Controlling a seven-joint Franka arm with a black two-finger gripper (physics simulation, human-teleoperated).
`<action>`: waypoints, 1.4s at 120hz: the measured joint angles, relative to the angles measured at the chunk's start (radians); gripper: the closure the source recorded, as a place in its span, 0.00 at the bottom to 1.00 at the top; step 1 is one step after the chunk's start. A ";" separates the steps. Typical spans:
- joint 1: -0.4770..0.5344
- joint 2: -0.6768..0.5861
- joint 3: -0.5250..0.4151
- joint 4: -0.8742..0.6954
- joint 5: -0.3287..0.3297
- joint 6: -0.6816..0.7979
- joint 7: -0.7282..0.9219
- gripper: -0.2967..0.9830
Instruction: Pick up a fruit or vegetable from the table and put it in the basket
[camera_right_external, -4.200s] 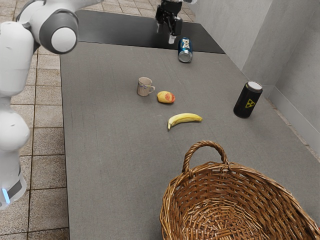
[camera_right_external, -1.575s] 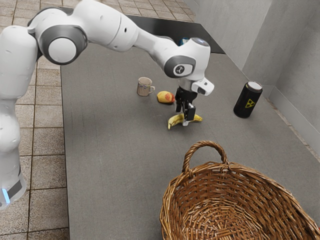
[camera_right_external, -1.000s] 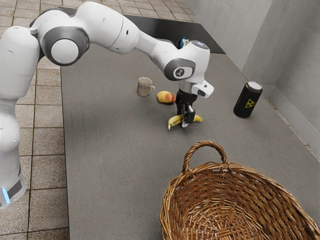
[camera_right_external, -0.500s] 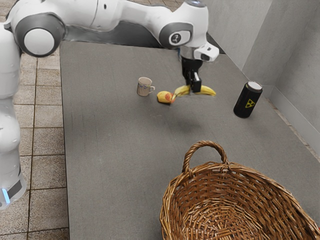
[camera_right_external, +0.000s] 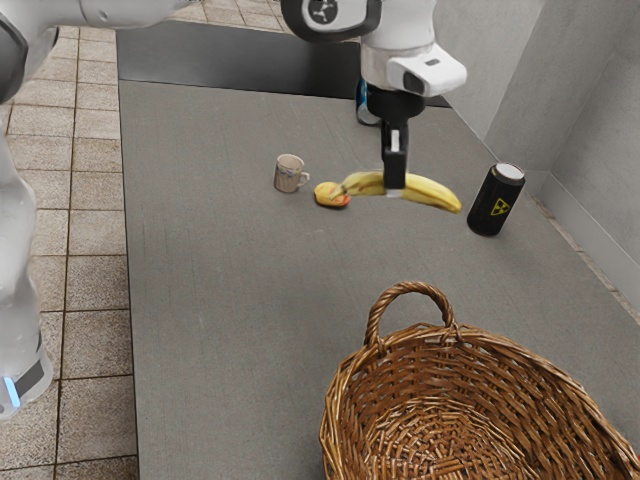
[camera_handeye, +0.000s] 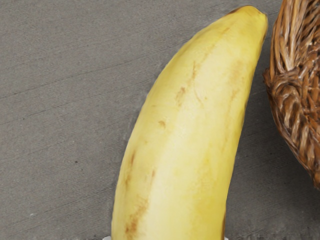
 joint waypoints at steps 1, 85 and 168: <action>-0.005 0.000 -0.001 0.000 -0.001 -0.002 0.000 0.64; -0.176 0.121 -0.228 0.176 0.005 -0.003 -0.102 0.64; -0.278 0.606 -0.275 0.399 0.289 0.248 -0.223 0.49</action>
